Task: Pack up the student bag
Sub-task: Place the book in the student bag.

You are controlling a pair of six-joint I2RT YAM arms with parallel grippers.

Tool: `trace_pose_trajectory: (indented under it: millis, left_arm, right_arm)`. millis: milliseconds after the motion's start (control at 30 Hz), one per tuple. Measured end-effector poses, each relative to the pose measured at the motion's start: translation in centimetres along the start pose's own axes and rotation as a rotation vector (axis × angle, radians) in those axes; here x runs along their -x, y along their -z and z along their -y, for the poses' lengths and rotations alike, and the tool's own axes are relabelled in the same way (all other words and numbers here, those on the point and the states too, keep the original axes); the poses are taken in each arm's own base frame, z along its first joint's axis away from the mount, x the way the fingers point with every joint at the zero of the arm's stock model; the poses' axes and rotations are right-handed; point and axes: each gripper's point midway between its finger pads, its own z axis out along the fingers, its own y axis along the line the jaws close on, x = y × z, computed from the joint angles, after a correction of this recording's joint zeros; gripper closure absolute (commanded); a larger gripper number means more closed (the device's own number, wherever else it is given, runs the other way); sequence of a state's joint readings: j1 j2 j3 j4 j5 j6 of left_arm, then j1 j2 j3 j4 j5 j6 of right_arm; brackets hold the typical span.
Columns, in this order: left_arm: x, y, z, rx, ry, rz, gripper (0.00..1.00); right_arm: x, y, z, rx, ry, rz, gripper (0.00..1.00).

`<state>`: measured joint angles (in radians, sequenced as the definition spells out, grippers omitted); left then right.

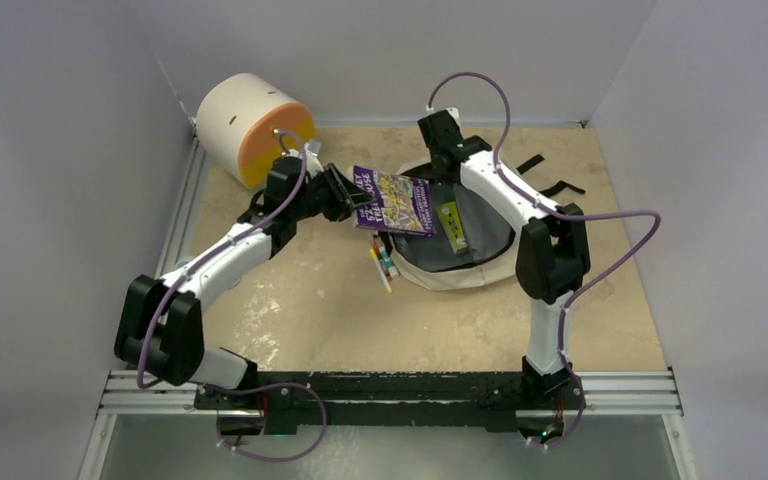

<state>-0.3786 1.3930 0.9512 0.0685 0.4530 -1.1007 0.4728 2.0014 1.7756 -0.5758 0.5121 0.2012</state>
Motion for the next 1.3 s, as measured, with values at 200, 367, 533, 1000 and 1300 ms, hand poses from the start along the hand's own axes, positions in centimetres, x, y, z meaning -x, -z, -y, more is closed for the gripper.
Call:
trace_pose_trajectory:
  millis: [200, 367, 533, 1000, 1300]
  left_arm:
    - [-0.1, -3.4, 0.3, 0.003, -0.005, 0.019, 1.00]
    - [-0.6, -5.9, 0.0, 0.032, 0.000, 0.031, 1.00]
    - [-1.6, -7.7, -0.6, 0.068, 0.010, 0.042, 1.00]
    - [-3.8, -12.8, -1.0, 0.049, 0.080, 0.024, 1.00]
    - [-7.1, -17.9, 0.0, -0.011, 0.079, 0.012, 1.00]
  right_arm:
    - [0.0, -0.1, 0.0, 0.013, -0.025, -0.005, 1.00]
    - [0.6, 0.4, 0.1, 0.022, -0.036, -0.003, 1.00]
    - [1.4, 1.0, 0.2, 0.028, -0.045, 0.009, 1.00]
    - [1.5, 1.2, -0.3, 0.078, -0.075, -0.006, 1.00]
    - [2.2, 1.7, -0.9, 0.151, -0.117, -0.017, 1.00]
